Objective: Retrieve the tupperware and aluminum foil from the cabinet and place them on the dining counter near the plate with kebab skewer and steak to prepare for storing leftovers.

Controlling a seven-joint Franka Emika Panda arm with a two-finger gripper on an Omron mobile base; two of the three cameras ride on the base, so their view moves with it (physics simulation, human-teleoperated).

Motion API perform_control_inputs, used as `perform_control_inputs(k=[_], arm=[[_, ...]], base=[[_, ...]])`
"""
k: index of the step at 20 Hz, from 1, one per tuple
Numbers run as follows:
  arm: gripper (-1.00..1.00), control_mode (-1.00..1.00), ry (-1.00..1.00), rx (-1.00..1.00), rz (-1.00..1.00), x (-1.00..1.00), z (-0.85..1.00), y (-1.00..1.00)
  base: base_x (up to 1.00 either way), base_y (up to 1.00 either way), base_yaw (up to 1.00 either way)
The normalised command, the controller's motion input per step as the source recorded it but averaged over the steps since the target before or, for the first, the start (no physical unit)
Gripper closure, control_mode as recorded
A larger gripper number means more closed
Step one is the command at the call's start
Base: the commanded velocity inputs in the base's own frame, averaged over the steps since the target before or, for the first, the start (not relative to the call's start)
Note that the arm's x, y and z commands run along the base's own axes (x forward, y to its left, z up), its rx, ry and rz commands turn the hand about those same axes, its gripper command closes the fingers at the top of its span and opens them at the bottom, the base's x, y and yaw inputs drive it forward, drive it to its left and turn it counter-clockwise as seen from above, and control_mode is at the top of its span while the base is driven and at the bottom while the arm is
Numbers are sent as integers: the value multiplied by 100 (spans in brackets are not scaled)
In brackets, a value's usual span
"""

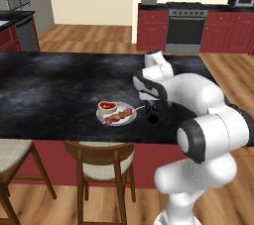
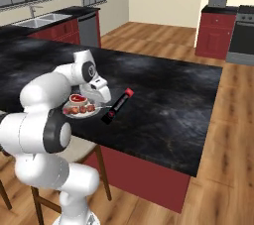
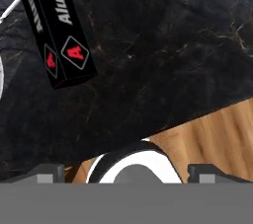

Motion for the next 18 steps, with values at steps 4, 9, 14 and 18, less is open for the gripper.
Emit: perform_control_inputs(k=[4,9,14,18], arm=[[-100,-100,-17,0,1,-68,7,0],[-100,-100,-23,0,9,-65,9,0],[-100,100,-3,0,2,-14,2,0],[-100,100,0,0,0,0,0,0]], base=[[0,0,0],[0,0,0],[-48,-53,-1],[-39,-100,-18]])
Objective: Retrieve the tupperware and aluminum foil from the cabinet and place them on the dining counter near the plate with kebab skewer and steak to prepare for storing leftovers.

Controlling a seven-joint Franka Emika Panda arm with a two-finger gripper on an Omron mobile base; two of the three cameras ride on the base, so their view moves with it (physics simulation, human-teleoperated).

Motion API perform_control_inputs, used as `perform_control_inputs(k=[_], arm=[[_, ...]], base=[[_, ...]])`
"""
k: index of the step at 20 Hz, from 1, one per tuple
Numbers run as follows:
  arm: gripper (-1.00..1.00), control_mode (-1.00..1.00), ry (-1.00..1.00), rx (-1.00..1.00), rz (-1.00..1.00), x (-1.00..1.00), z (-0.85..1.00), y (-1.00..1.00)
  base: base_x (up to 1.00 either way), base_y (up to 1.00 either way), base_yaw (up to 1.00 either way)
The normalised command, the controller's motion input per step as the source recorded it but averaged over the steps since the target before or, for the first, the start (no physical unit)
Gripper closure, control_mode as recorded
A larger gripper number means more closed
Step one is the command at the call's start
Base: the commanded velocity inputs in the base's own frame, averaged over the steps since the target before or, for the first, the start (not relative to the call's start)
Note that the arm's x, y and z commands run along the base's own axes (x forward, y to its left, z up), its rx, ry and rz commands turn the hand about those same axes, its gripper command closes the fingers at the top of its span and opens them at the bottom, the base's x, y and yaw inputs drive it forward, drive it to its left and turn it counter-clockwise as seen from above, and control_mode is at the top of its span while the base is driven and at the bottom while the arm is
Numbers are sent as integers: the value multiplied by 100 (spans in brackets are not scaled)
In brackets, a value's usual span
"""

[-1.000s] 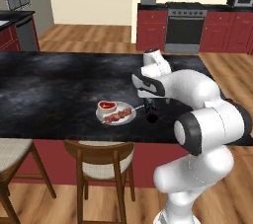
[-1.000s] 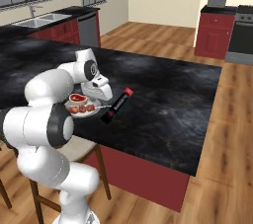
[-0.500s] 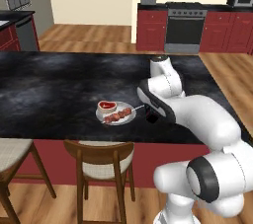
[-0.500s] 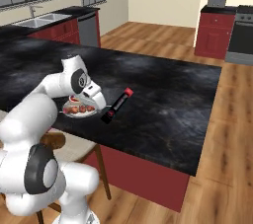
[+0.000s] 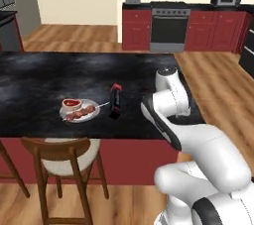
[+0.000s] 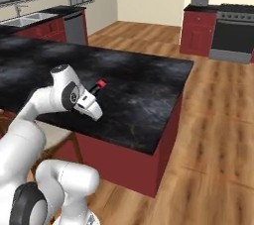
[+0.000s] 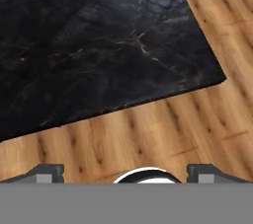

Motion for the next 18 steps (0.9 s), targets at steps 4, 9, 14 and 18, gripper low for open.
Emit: perform_control_inputs(k=[4,9,14,18], arm=[[-100,100,0,0,0,0,0,0],[-100,100,0,0,0,0,0,0],[-100,100,0,0,0,0,0,0],[-100,100,0,0,0,0,0,0]], base=[[-3,-100,-30],[29,-100,-25],[88,-100,-11],[100,-100,0]])
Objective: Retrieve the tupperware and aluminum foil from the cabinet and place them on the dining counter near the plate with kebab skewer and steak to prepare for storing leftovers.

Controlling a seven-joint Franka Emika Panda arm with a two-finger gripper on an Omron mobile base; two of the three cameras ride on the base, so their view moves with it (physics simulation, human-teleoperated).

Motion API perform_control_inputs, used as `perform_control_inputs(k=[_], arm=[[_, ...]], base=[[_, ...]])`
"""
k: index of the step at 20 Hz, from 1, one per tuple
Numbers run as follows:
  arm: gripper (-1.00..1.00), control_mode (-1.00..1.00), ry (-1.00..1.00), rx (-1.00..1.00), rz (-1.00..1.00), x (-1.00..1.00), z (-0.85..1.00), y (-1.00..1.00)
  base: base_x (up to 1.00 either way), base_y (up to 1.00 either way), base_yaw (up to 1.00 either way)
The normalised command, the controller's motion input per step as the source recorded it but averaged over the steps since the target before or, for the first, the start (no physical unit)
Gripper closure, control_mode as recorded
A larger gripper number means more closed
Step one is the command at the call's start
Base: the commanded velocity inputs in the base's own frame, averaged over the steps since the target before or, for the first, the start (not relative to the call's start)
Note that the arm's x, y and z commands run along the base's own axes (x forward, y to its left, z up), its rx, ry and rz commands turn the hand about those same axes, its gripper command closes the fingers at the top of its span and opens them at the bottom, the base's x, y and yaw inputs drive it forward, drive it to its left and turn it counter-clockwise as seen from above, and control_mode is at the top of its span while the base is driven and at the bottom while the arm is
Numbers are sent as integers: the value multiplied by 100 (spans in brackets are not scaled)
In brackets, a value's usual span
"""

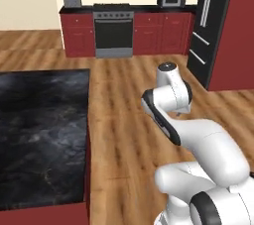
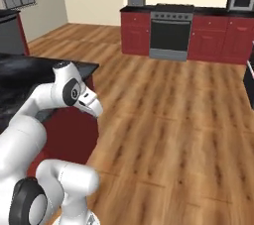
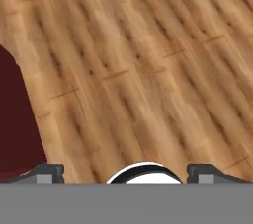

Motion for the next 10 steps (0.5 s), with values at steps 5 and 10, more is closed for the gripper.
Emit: perform_control_inputs(k=[5,10], arm=[[-100,100,0,0,0,0,0,0],[-100,100,0,0,0,0,0,0]], base=[[100,-98,0],[100,-81,-2]])
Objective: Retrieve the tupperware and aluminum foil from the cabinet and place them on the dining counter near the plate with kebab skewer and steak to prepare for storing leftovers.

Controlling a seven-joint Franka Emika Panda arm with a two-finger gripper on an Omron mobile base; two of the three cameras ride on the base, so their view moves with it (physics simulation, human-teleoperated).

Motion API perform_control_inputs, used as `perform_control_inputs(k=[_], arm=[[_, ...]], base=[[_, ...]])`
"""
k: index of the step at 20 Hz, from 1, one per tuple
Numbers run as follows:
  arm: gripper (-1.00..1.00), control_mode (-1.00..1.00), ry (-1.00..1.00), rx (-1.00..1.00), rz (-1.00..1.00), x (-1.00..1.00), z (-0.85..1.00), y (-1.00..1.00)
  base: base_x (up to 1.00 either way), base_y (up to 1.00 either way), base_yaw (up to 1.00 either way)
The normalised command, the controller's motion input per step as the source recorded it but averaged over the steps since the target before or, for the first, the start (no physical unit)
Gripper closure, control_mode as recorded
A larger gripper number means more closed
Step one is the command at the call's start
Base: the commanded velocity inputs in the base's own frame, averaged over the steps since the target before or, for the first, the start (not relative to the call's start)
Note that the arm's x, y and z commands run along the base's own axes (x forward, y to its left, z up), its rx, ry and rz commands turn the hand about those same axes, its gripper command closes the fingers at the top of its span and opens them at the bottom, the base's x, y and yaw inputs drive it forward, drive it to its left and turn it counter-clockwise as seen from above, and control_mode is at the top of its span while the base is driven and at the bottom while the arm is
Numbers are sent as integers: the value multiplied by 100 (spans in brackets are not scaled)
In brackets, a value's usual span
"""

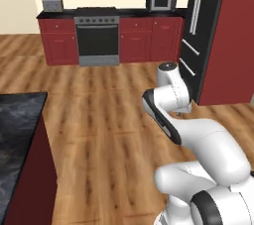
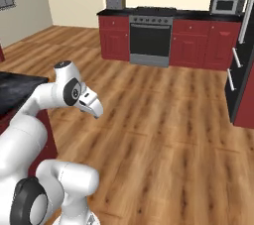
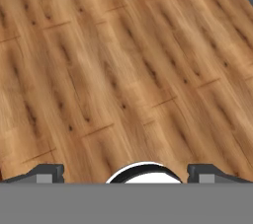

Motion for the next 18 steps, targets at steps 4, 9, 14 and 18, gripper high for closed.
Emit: perform_control_inputs(k=[4,9,14,18], arm=[[-100,100,0,0,0,0,0,0],[-100,100,0,0,0,0,0,0],[-100,100,0,0,0,0,0,0],[-100,100,0,0,0,0,0,0]], base=[[100,-30,-10],[100,-1,-15],[100,0,-24],[100,0,-36]])
